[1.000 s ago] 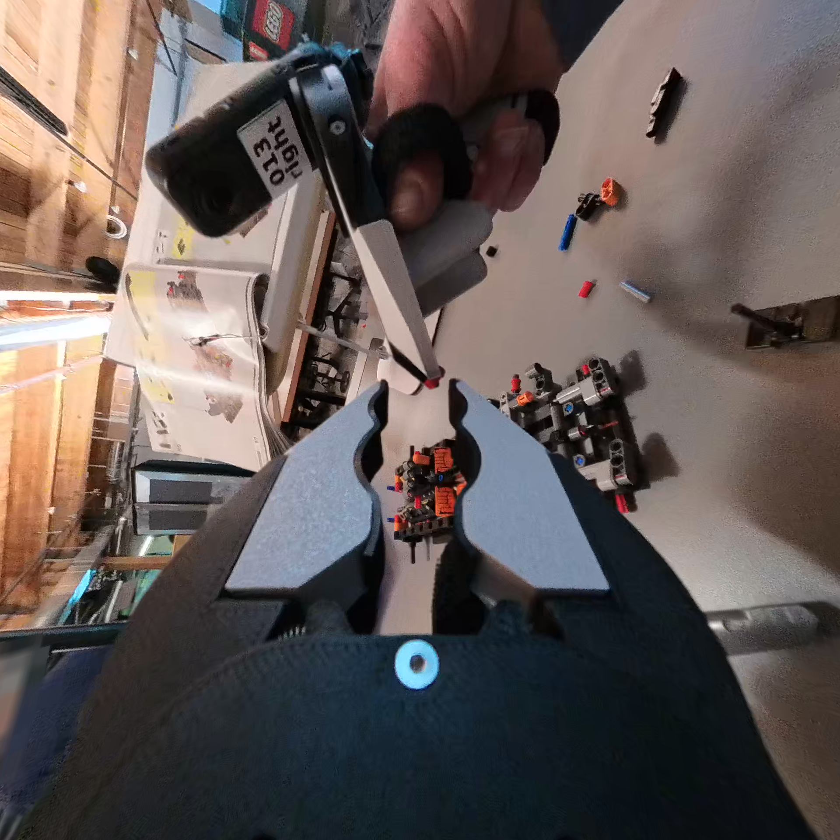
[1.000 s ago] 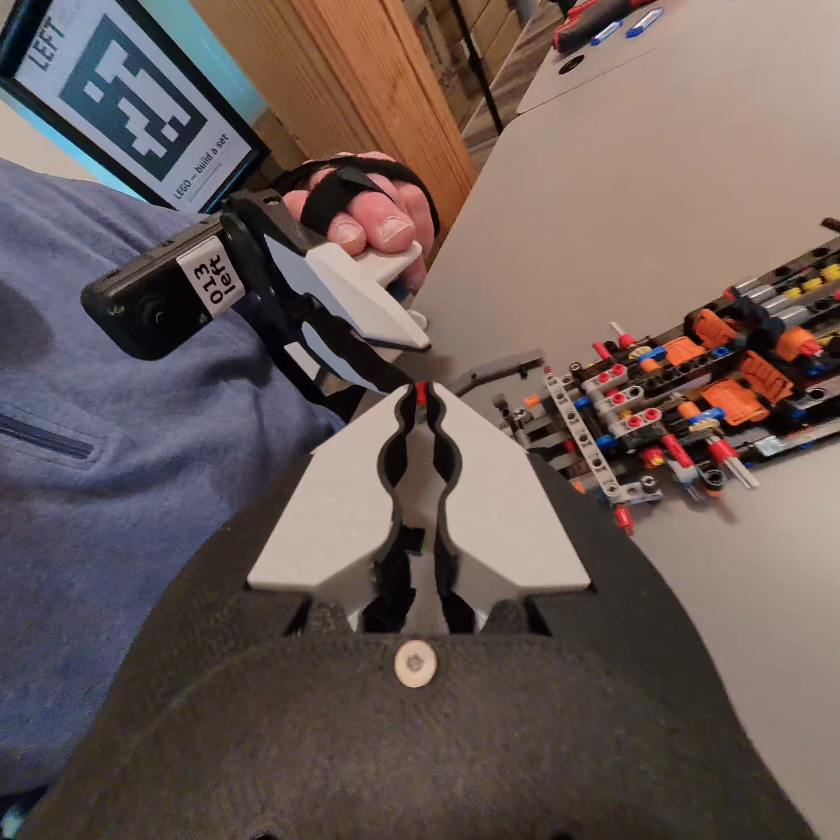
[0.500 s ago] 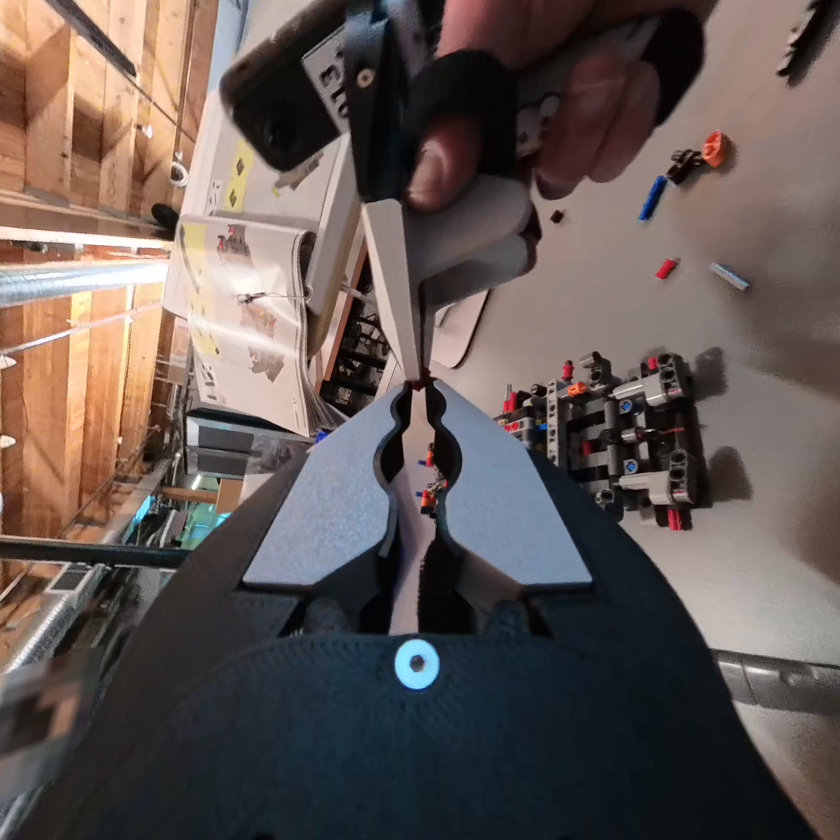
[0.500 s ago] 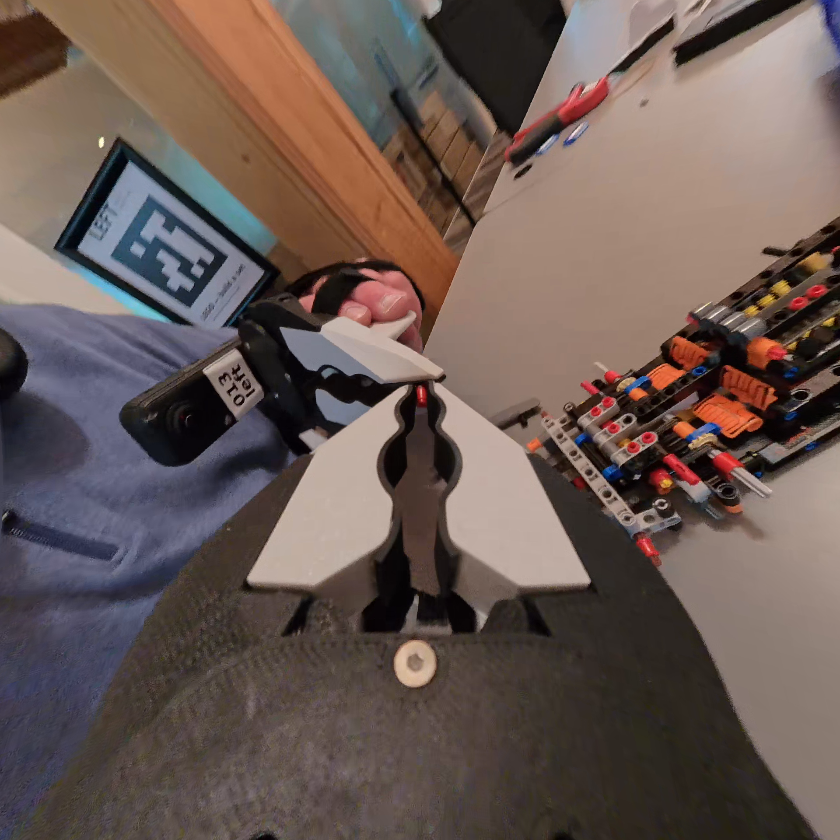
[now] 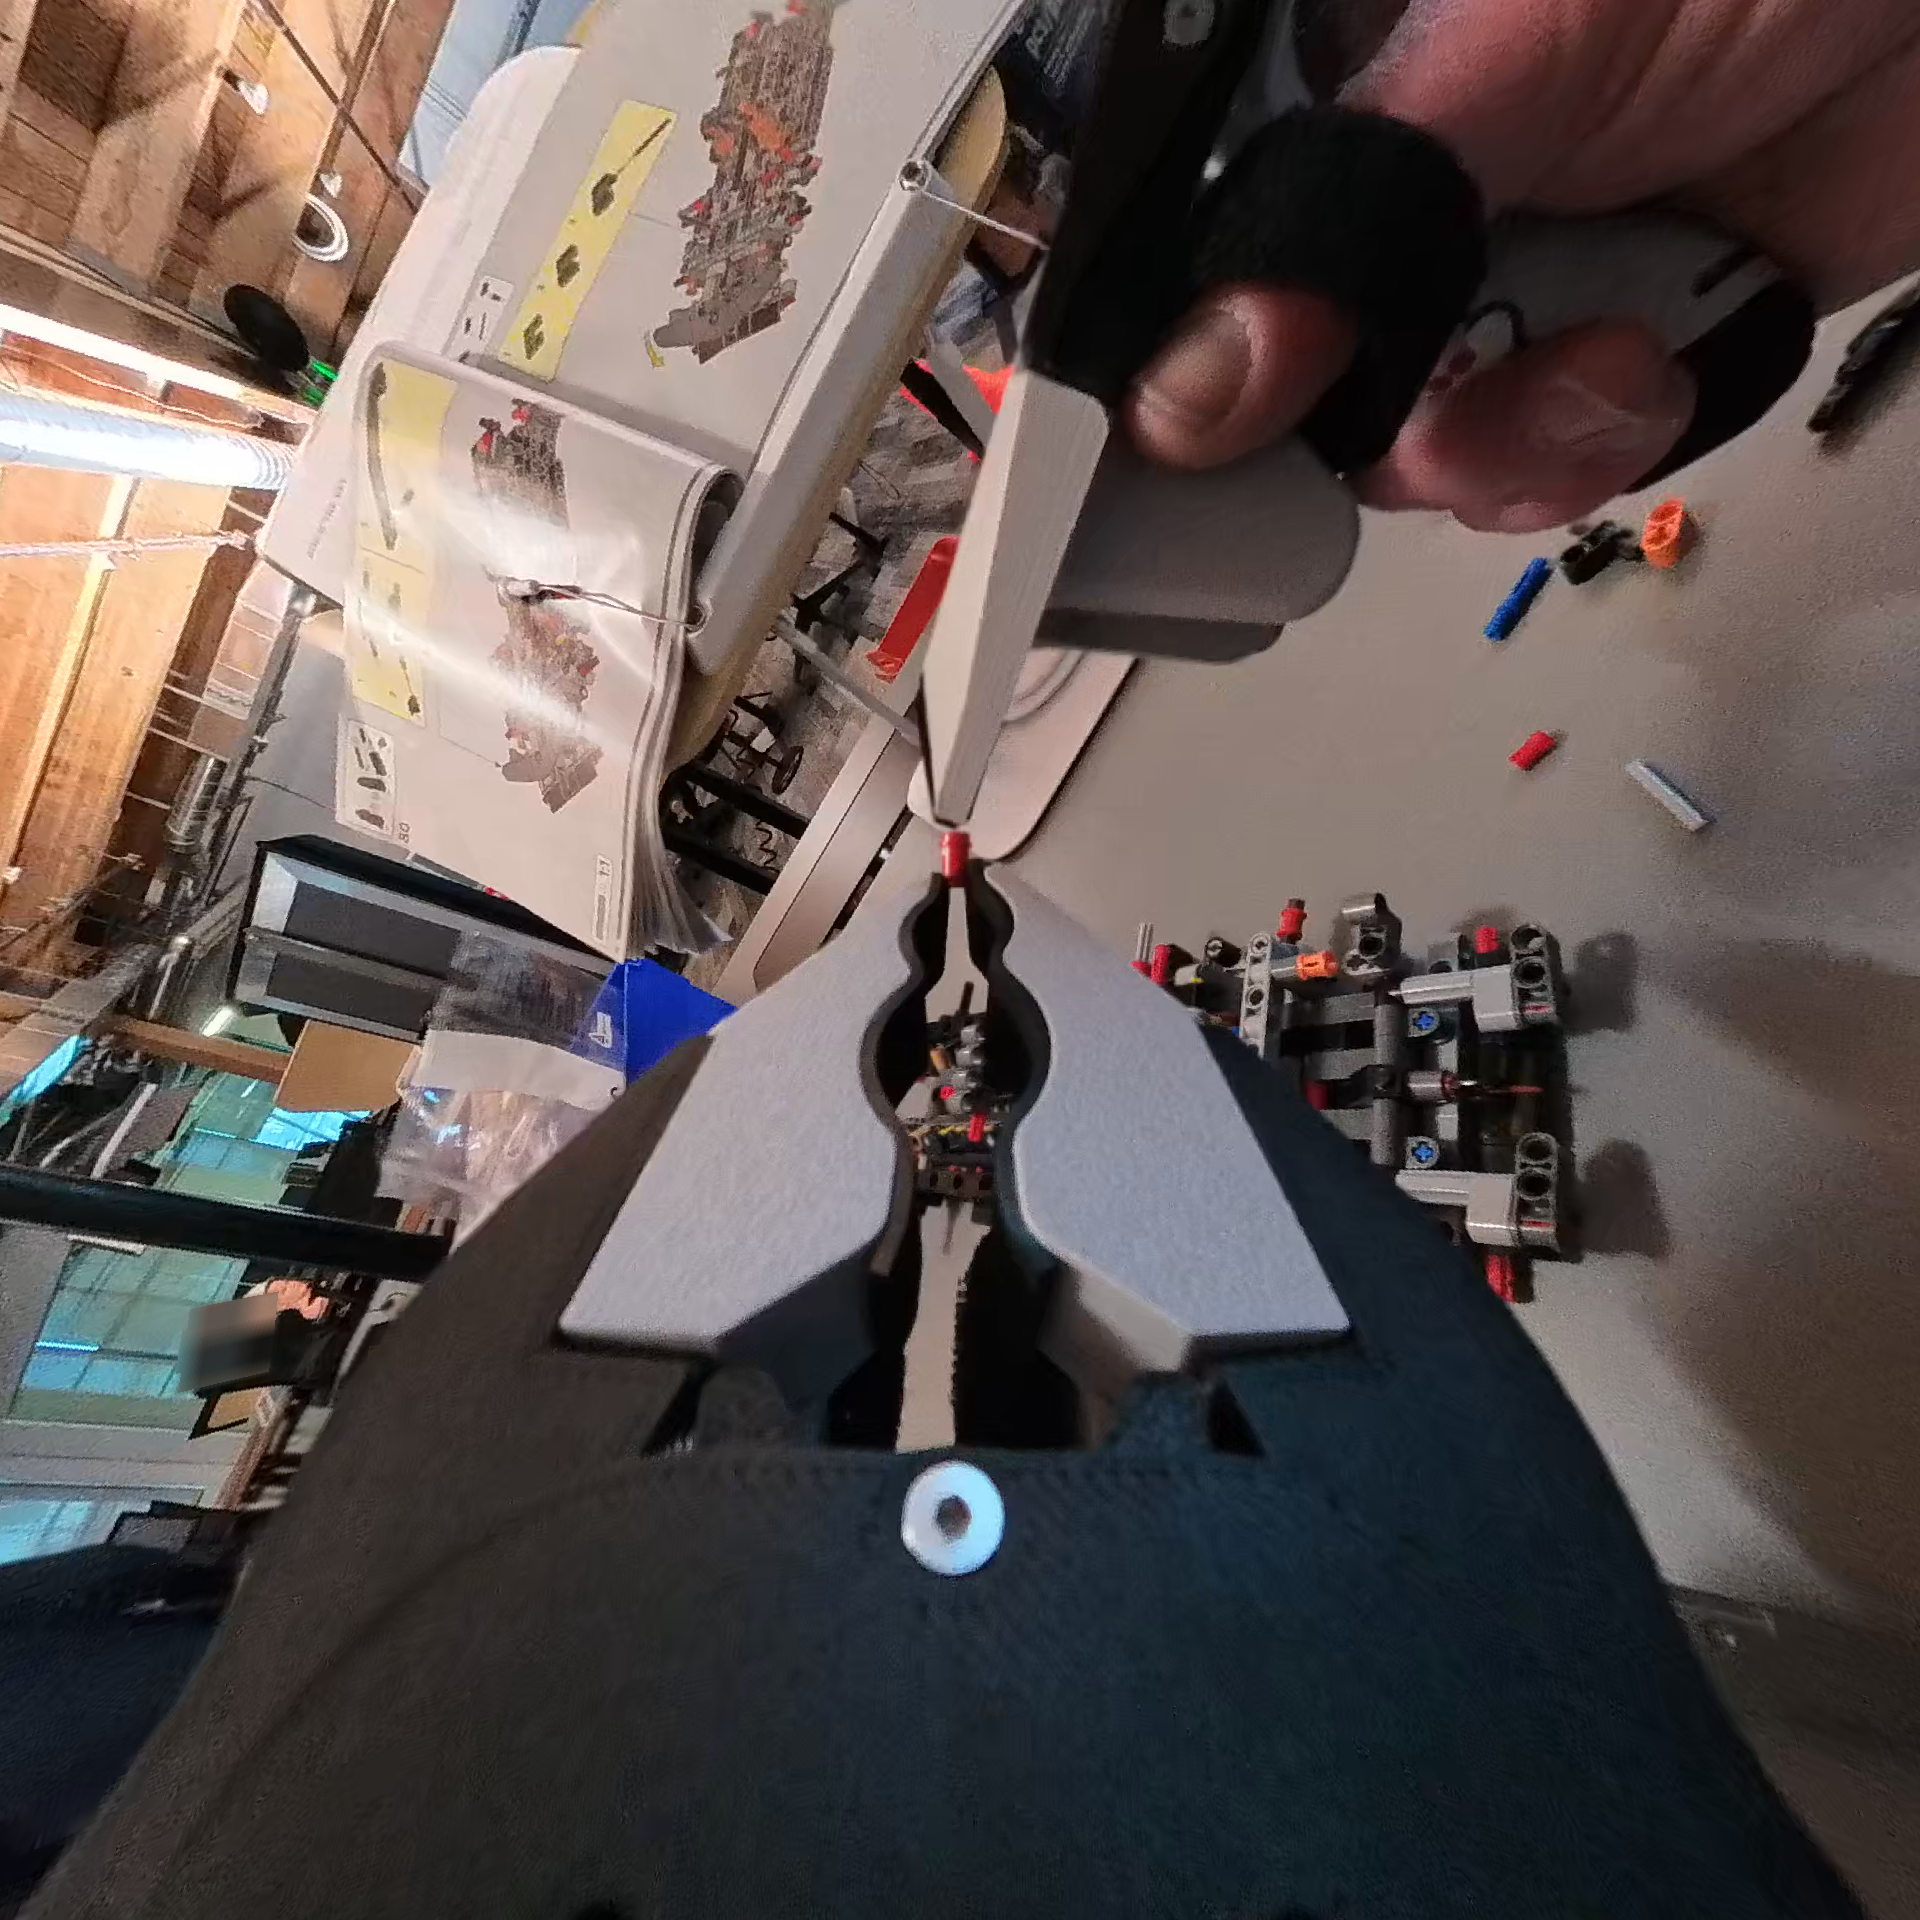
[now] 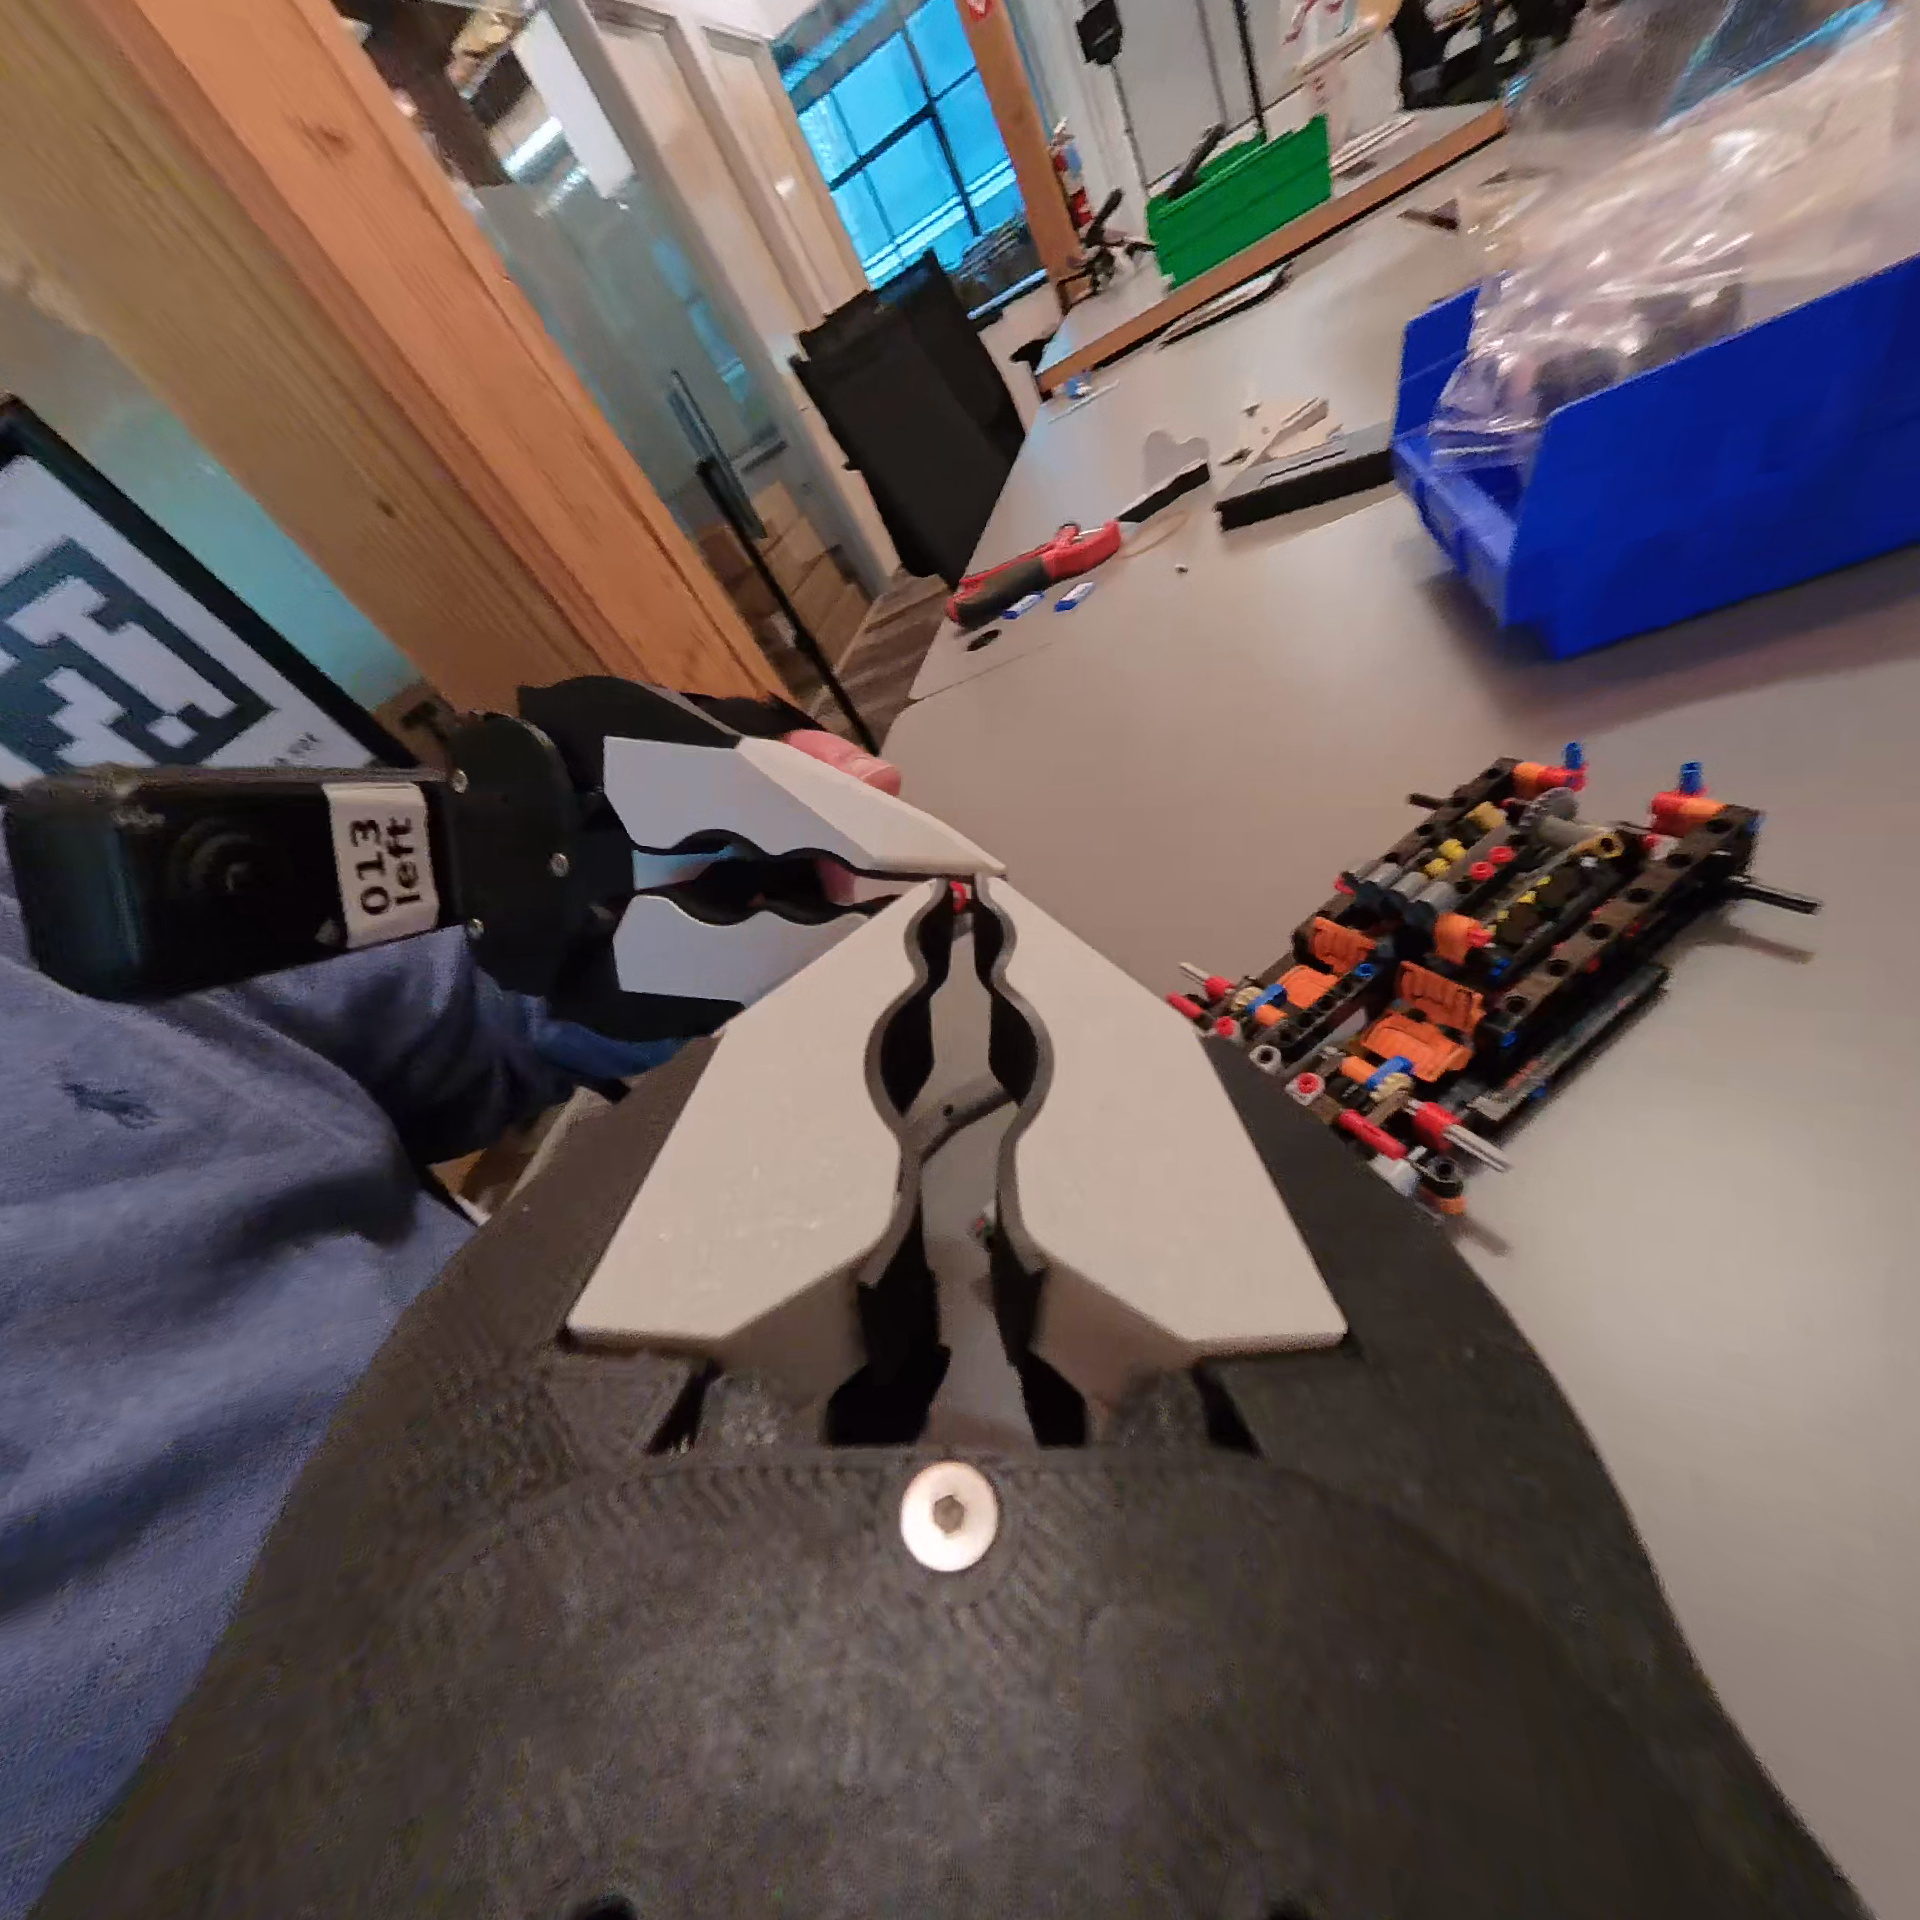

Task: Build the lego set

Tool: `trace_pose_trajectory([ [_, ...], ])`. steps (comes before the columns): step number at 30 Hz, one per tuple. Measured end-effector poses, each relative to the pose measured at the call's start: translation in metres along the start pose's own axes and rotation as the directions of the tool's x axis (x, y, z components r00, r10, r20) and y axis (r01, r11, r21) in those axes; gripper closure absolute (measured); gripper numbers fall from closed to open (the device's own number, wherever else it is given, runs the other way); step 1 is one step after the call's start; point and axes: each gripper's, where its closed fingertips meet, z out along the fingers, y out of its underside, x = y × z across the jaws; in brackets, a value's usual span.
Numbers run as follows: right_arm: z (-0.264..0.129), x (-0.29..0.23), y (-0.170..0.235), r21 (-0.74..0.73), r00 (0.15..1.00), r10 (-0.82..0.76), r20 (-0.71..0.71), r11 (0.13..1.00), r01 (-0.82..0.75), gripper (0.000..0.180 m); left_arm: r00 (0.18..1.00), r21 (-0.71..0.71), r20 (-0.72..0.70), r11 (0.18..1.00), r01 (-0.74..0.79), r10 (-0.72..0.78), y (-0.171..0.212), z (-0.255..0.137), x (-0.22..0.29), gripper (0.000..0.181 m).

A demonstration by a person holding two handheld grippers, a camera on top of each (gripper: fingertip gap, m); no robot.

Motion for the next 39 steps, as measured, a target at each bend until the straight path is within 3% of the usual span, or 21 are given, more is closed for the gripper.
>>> trace_pose_trajectory([
  [8, -0.003, 0.002, 0.006, -0.075, 0.997, -0.064, -0.032, 0.995, 0.062, 0.168, 0.997, 0.02, -0.05, 0.998, 0.063, -0.062, -0.001, 0.001, 0.003, 0.179],
  [18, 0.002, -0.004, 0.007, -0.089, 0.998, -0.051, 0.034, 0.995, 0.054, 0.176, 0.996, 0.031, -0.059, 0.997, 0.065, -0.063, -0.002, 0.001, 0.005, 0.179],
  [24, 0.001, 0.0, 0.013, -0.172, 0.992, -0.125, 0.01, 0.977, 0.125, 0.177, 0.991, 0.014, -0.123, 0.999, 0.052, -0.05, 0.007, 0.001, 0.012, 0.176],
  [30, 0.001, 0.032, 0.048, -0.486, 0.922, -0.385, -0.029, 0.812, 0.324, 0.178, 0.949, -0.083, -0.308, 0.996, 0.035, -0.059, 0.061, -0.008, 0.035, 0.171],
  [39, 0.017, 0.057, 0.086, -0.688, 0.826, -0.557, 0.088, 0.566, 0.455, 0.177, 0.886, -0.086, -0.458, 0.995, 0.044, -0.078, 0.094, -0.013, 0.067, 0.172],
])
